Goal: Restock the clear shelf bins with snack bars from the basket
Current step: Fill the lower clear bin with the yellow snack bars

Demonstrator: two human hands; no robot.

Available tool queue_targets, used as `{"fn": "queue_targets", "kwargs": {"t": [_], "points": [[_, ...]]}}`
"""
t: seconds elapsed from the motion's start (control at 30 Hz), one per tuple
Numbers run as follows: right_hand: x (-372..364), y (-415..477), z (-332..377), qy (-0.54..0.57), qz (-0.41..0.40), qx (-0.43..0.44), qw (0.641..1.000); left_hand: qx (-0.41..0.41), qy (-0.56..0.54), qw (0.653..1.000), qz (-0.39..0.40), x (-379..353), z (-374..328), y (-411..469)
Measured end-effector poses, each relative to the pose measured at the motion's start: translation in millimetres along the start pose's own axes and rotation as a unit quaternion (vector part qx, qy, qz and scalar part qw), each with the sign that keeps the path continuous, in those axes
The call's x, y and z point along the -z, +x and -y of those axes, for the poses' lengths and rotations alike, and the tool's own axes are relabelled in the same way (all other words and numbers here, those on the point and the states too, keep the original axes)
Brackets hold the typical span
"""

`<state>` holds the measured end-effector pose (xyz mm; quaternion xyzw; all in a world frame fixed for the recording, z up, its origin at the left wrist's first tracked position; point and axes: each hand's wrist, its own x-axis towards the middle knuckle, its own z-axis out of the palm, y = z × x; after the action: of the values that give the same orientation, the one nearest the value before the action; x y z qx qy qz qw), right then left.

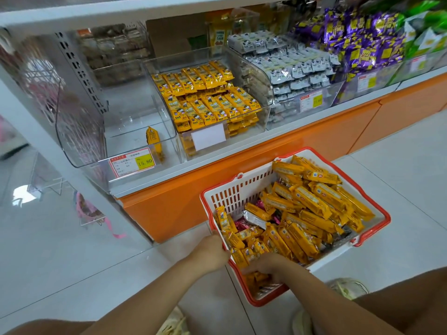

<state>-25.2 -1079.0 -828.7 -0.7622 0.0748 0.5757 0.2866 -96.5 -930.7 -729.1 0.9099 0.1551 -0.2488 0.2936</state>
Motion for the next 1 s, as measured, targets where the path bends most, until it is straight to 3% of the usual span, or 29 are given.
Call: {"fn": "queue_targets", "kwargs": {"t": [0.13,0.27,0.33,0.4,0.5,0.7,0.77,1.0], "points": [[23.5,-29.7,9.9,0.049,0.018,0.059,0.997,0.015,0.023,1.000,0.012,10.4,1.9,5.3],[48.5,-94.1,31.5,0.126,0.096,0.212,0.964,-0.027,-0.154,0.986,0.060,28.3,1.7,7.7],[55.7,-118.6,41.8,0.169,0.119,0.291,0.934,-0.056,-0.324,0.940,0.087,37.0,-7.9,-0.2],[57.9,-137.0,48.9,0.198,0.112,0.340,0.912,-0.091,-0.479,0.869,0.084,42.7,-19.2,-7.3],[58.1,-155.1,55.8,0.216,0.059,0.396,0.890,-0.134,-0.583,0.801,0.028,53.4,-36.9,-17.8],[57.3,-178.1,72.5,0.145,-0.058,0.501,0.851,-0.126,-0.623,0.772,-0.026,75.0,-51.5,-23.9],[57.6,-181.9,78.3,0.134,-0.083,0.525,0.837,-0.117,-0.642,0.757,-0.025,84.0,-52.2,-21.7],[64.1,-176.0,95.8,0.158,-0.231,0.548,0.788,-0.112,-0.753,0.648,0.025,112.2,-54.1,-15.9]]}}
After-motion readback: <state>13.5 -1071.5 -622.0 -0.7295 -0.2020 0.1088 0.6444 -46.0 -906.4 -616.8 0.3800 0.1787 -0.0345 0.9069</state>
